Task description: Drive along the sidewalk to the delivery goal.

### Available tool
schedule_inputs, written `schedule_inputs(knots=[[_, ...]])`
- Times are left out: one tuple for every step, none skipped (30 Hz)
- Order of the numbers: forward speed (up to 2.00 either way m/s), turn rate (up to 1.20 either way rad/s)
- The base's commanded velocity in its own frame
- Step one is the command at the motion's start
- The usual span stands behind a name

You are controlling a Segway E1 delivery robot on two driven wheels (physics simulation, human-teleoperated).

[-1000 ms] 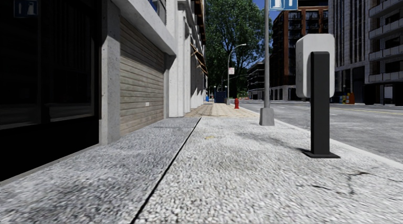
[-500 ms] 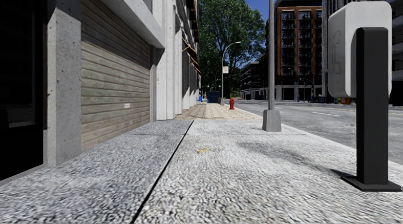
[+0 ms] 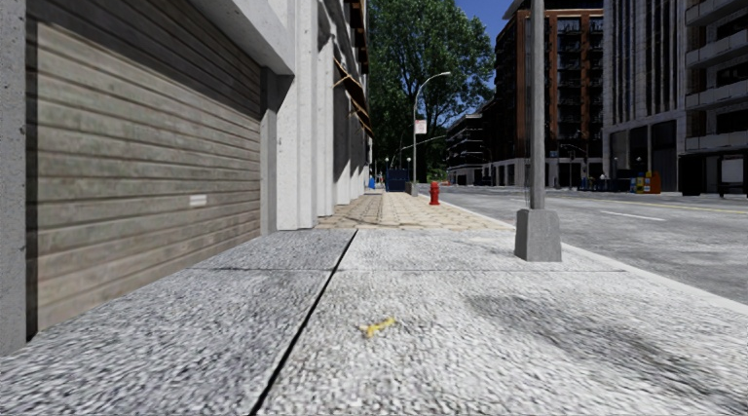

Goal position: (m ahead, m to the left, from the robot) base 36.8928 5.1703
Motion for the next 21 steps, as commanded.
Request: schedule_inputs(knots=[[2.00, -0.08], [2.00, -0.16], [2.00, -0.19], [2.00, -0.25], [2.00, -0.25], [2.00, -0.27], [2.00, -0.26], [2.00, -0.04], [2.00, 0.00], [2.00, 0.00], [2.00, 0.00], [2.00, 0.00], [2.00, 0.00], [2.00, 0.00], [2.00, 0.00], [2.00, 0.00], [2.00, 0.00], [2.00, 0.00], [2.00, 0.00], [2.00, 0.00], [2.00, 0.00]])
